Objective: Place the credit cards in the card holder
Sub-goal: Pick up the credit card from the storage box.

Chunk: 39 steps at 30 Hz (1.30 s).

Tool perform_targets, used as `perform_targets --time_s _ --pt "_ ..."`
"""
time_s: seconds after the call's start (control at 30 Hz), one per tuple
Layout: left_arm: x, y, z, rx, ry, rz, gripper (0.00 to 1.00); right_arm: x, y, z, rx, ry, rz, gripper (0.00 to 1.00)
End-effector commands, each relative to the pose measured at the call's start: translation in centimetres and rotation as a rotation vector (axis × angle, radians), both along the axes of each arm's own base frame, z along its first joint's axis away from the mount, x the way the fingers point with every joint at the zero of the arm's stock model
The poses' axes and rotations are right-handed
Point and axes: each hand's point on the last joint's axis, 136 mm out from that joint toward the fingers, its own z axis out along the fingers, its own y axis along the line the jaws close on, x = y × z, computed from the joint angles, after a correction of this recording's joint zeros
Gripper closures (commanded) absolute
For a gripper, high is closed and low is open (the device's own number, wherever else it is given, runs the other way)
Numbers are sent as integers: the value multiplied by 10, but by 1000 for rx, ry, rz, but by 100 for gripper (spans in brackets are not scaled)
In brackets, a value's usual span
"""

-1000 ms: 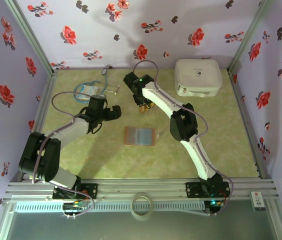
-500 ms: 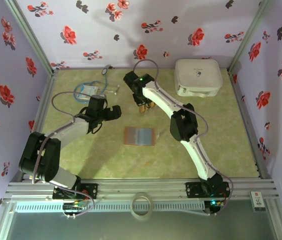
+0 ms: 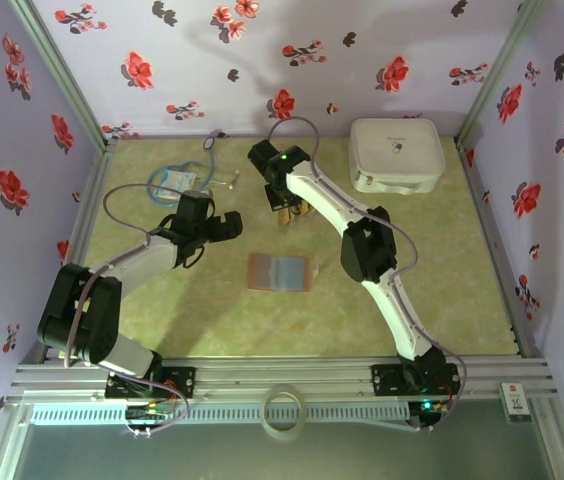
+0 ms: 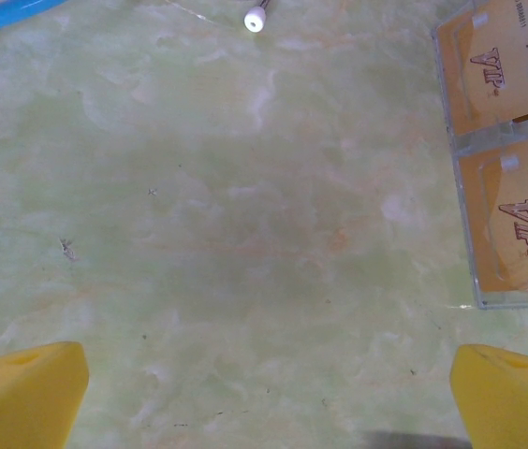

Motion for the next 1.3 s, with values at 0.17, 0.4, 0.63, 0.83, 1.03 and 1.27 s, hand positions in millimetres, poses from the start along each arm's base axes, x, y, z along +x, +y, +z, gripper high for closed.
perform_targets --time_s 0.17,0.4,0.63,0.83,1.03,1.27 --pt "2 8 8 -7 -25 35 0 -1 9 9 99 18 -8 100" --pt "3 7 8 -8 -24 35 0 2 7 43 157 -33 -14 100" --pt "3 7 7 -8 -19 35 0 3 4 50 160 -45 -14 100" --pt "2 7 9 -6 -20 32 0 2 4 63 182 -65 -15 100" --pt "0 7 7 -4 -12 29 0 -6 2 101 248 -120 -9 100" --pt "-9 3 2 6 17 0 0 -26 2 135 377 -158 -11 100"
